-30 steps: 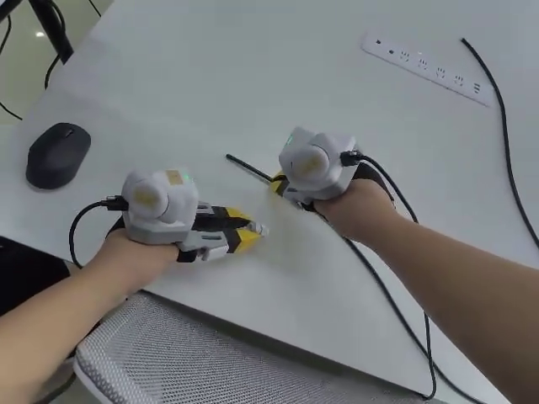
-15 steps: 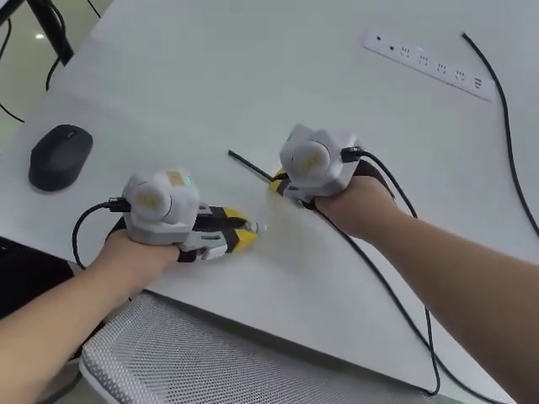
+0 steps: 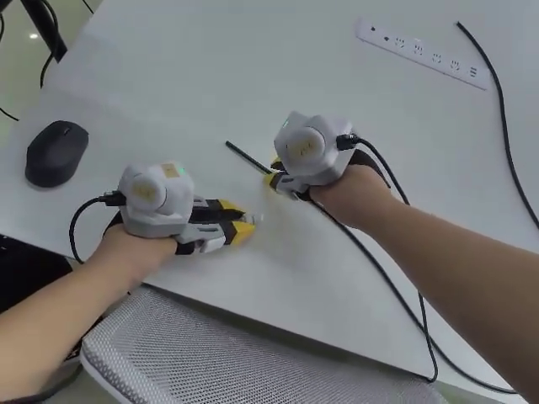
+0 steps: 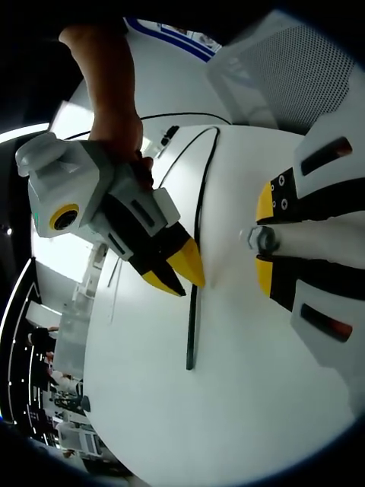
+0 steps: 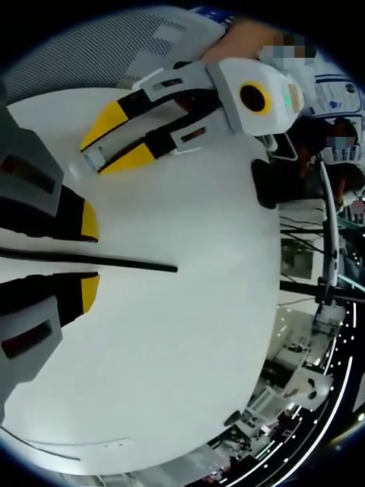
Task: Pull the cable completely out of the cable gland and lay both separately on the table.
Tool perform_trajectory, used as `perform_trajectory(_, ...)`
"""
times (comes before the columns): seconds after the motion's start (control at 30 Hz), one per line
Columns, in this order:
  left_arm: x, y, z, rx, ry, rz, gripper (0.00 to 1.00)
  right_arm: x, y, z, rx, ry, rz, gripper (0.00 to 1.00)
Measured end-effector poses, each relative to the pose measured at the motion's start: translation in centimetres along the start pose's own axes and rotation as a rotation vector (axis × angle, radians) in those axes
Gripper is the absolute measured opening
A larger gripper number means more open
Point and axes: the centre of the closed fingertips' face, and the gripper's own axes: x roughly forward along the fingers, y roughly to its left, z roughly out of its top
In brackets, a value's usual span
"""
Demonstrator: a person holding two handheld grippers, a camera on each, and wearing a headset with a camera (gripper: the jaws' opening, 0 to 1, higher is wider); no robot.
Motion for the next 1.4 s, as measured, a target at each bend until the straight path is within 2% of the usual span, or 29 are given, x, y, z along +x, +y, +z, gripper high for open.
perform_trajectory(0.2,-0.4,-0.4,0.5,-0.006,-0.014,-0.005,0.18,-1.7,-0.3,0.5,0.044,-0.026,-0.022,0.15)
perform_trajectory(0.3,-0.6,-0.6,0.8,-0.014,-0.024,-0.012,0.20,-2.8,-0.1,1.0,0.140,-0.073,-0.007,0.22)
perform_trajectory(0.43,-0.9,-0.7,0.9,-0.008,-0.017,-0.015,0.21,-4.3,-0.2,0.8,0.147,-0.086,-0.018,0.27)
perform_trajectory(0.67,-2.0,-0.8,2.2,-0.010,-0.035,-0.013,0.24,-7.7,-0.4,0.8,0.229,-0.153,-0.049,0.32)
perform_trajectory(0.93,-3.2,-1.7,3.1,-0.001,-0.024,-0.026,0.29,-10.5,-0.5,-0.5,0.299,-0.210,-0.086,0.34)
perform_trajectory(1.1,-4.0,-2.7,3.4,0.005,-0.018,-0.044,0.30,-12.8,-0.2,-1.1,0.363,-0.278,-0.103,0.39)
perform_trajectory(1.2,-4.5,-3.2,3.6,0.003,-0.007,-0.057,0.34,-14.9,0.0,-1.6,0.397,-0.329,-0.130,0.39)
perform_trajectory(1.33,-5.4,-4.5,5.4,-0.034,-0.065,-0.094,0.38,-17.5,0.3,-2.8,0.453,-0.372,-0.166,0.39)
perform_trajectory(1.4,-5.8,-4.9,6.0,-0.028,-0.073,-0.097,0.41,-18.7,0.4,-3.7,0.479,-0.389,-0.182,0.40)
